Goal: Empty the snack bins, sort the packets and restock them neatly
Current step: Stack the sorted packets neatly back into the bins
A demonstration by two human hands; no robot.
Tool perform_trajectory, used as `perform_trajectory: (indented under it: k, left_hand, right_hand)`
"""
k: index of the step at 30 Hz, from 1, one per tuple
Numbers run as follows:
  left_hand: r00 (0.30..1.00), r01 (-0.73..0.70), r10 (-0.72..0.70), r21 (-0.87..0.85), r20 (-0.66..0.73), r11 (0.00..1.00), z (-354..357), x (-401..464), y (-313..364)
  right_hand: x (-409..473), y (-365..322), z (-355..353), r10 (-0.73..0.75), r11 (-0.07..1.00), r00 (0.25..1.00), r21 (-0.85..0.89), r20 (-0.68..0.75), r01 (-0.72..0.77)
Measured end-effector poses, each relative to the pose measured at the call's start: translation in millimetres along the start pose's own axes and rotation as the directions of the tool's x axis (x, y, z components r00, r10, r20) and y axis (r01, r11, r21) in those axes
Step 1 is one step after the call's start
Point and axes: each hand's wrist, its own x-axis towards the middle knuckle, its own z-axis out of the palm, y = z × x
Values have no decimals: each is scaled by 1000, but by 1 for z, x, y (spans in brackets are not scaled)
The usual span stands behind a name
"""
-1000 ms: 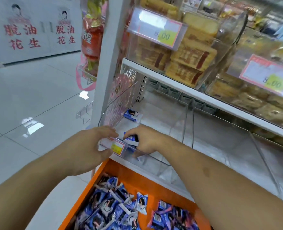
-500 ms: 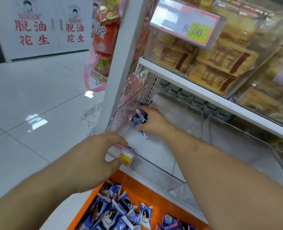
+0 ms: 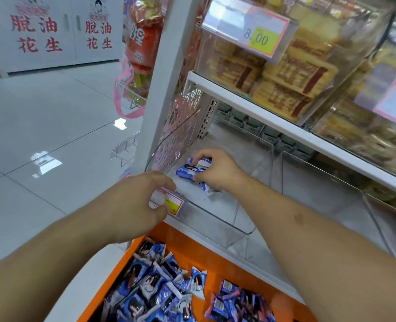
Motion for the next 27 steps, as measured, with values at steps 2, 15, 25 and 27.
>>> perform_trajectory:
  k: [2, 15, 25, 27]
  left_hand:
    - [1000, -4, 4, 17, 7, 1000, -1, -2, 1]
    - [998, 40, -41, 29, 48, 999, -5, -6, 5]
    - [995, 56, -58, 22, 77, 998, -4, 0, 0]
    - [996, 55, -55, 11, 75, 998, -3, 0, -2]
  right_hand:
    - [-19, -9, -12, -6, 1000, 1000, 30, -29, 6]
    - [-208, -37, -23, -64, 941, 994, 338, 85, 32]
    - [-209, -2, 116, -26, 922, 891, 354, 453, -153]
    - [-204, -2, 112, -49, 931, 860, 336, 508, -145]
